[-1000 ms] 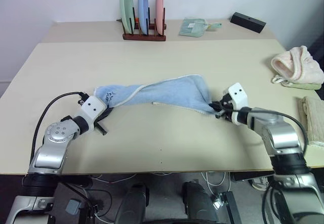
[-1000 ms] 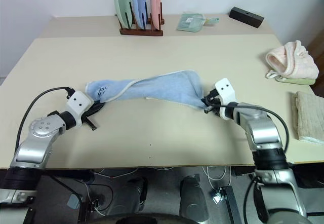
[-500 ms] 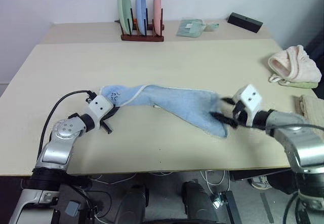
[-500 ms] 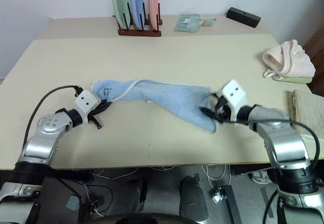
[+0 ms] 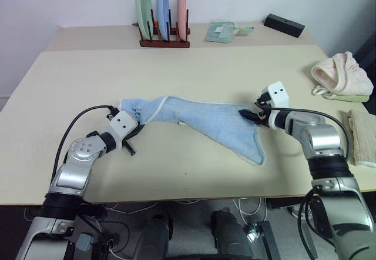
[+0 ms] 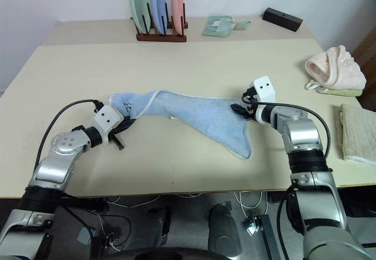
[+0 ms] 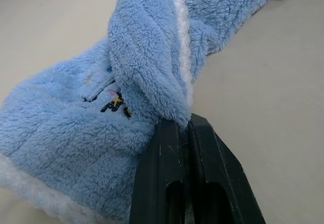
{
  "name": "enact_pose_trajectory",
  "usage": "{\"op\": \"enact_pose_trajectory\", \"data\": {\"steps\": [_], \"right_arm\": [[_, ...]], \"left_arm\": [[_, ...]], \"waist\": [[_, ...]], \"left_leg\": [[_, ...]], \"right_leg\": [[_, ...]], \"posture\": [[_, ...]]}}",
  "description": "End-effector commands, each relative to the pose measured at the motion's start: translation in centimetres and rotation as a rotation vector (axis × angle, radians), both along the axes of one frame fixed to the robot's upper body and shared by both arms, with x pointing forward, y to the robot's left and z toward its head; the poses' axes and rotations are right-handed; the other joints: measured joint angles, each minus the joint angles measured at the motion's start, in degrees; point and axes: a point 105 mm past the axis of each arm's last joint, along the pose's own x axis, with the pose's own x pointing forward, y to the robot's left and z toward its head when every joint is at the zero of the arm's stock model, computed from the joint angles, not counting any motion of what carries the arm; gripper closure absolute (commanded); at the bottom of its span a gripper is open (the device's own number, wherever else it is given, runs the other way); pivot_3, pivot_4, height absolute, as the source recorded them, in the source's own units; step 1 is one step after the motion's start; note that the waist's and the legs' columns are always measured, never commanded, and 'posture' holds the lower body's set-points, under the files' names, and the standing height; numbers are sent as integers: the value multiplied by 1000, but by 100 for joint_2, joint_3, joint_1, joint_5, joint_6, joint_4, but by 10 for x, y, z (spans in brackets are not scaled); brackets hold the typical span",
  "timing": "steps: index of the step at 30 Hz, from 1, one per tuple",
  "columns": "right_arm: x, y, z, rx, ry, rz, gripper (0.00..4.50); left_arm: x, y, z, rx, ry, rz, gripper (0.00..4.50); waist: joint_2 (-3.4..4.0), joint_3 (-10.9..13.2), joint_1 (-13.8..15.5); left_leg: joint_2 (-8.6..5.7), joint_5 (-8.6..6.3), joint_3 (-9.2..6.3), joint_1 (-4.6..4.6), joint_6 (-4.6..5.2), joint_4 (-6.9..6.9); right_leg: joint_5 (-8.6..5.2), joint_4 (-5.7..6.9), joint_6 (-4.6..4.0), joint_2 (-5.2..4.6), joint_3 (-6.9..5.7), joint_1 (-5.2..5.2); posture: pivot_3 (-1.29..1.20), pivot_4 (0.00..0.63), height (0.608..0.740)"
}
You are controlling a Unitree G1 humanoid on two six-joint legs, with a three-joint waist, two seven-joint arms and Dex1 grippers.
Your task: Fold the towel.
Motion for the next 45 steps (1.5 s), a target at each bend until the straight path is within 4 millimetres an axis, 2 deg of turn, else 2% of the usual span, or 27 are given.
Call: {"op": "enact_pose_trajectory", "data": {"steps": [1,4,6,8,9,12,13,16,18,20,22,25,27,29,33,35,37,39,41,43,44,45], "right_arm": [[11,3,2,-29,-10,3,827],[15,-2,-5,-43,24,-25,827],[14,-4,-8,-42,43,-23,1330],[10,-5,-9,-37,56,-9,2051],[8,-5,-10,-39,61,0,2669],[-2,-11,-11,-45,68,6,4150],[-4,-13,-10,-45,67,3,4433],[-8,-19,-2,-61,27,-14,4433],[-8,-22,9,-99,-43,-21,4433],[-5,-27,25,-201,-148,-16,4433],[1,-31,51,-331,-277,-7,4433],[10,-32,83,-402,-408,-16,4433],[19,-34,121,-451,-540,-54,4433],[24,-38,172,-517,-710,-121,4433],[17,-31,235,-507,-916,-147,4433],[6,-20,255,-487,-995,-97,4433],[0,-11,255,-476,-1006,-36,4433],[-10,5,233,-455,-957,88,4433],[-22,17,199,-439,-868,206,4433],[-37,23,160,-414,-745,299,4433],[-43,24,150,-406,-707,324,4433],[-53,24,128,-394,-630,360,4433]], "left_arm": [[-2,-6,9,5,-37,-23,4500],[-5,-5,9,7,-37,-21,4500],[-6,-5,9,7,-38,-16,4500],[-7,-4,9,6,-38,-10,4500],[-7,-3,9,7,-37,-8,4500],[-9,-3,8,6,-34,-7,4500],[-9,-3,8,5,-33,-8,4500],[-8,-5,9,4,-34,-15,4500],[-6,-7,12,-1,-41,-23,4500],[3,-10,24,-46,-66,-18,4500],[20,-13,49,-114,-124,-3,4500],[48,-13,83,-178,-209,39,4500],[74,-11,126,-236,-332,104,4500],[95,-2,185,-320,-490,197,4500],[102,9,249,-423,-644,251,4500],[99,13,261,-431,-662,224,4500],[97,15,257,-402,-654,195,4500],[91,20,227,-337,-582,143,4500],[84,25,188,-306,-461,115,4500],[67,26,150,-255,-354,68,4500],[60,26,139,-239,-324,52,4500],[47,25,116,-221,-237,24,4500]], "waist": [[0,0,-1],[0,0,-4],[1,0,-6],[1,-1,-5],[1,-1,-2],[0,-1,21],[0,-1,28],[0,-1,37],[0,-1,27],[1,0,25],[10,5,53],[7,5,3],[7,6,-26],[1,10,-60],[-5,15,-147],[-3,13,-180],[-2,13,-224],[1,9,-271],[3,9,-300],[4,10,-298],[3,11,-295],[3,16,-282]], "left_leg": [[0,0,0,-1,0,0],[0,0,0,0,0,0],[0,0,0,1,0,0],[0,0,0,2,0,0],[0,0,0,2,0,0],[0,0,0,2,0,1],[-1,0,0,2,0,1],[-1,0,-1,2,0,1],[-1,0,-1,1,0,1],[-1,0,0,1,0,1],[-3,0,0,-1,0,5],[-4,1,0,-5,-1,9],[-3,2,0,-3,-2,6],[-3,3,0,-8,-4,2],[-7,5,0,-46,-8,3],[-7,11,6,-49,-20,-14],[-6,7,11,-52,-13,-27],[-6,7,14,-81,-13,-26],[-6,5,15,-90,-10,-10],[-6,5,16,-101,-9,-4],[-6,5,16,-104,-9,-2],[-5,5,15,-105,-9,5]], "right_leg": [[0,0,0,0,0,0],[0,0,0,0,0,0],[0,2,0,0,0,1],[0,2,0,0,0,2],[0,2,0,0,0,2],[0,1,0,0,0,5],[0,1,0,0,0,5],[0,0,0,0,0,6],[0,0,0,-1,0,6],[0,0,0,0,0,5],[0,1,1,-1,0,4],[1,1,2,-1,0,1],[1,2,2,0,0,-2],[1,1,2,0,0,-11],[-2,-4,11,-4,0,-41],[-6,-19,17,-6,0,-50],[-11,-14,23,-7,0,-60],[-12,-11,24,-8,-1,-92],[-12,4,24,-9,-1,-104],[-11,12,24,-9,0,-116],[-11,15,22,-9,0,-120],[-10,19,22,-9,0,-120]], "posture": [[0,150,740],[0,150,740],[0,150,740],[0,150,740],[0,150,740],[0,150,740],[0,150,740],[0,150,740],[0,150,740],[0,150,740],[0,150,740],[0,150,740],[0,150,740],[0,150,740],[0,150,740],[0,150,740],[0,150,740],[0,150,740],[0,150,740],[0,150,740],[0,150,740],[0,150,740]]}}
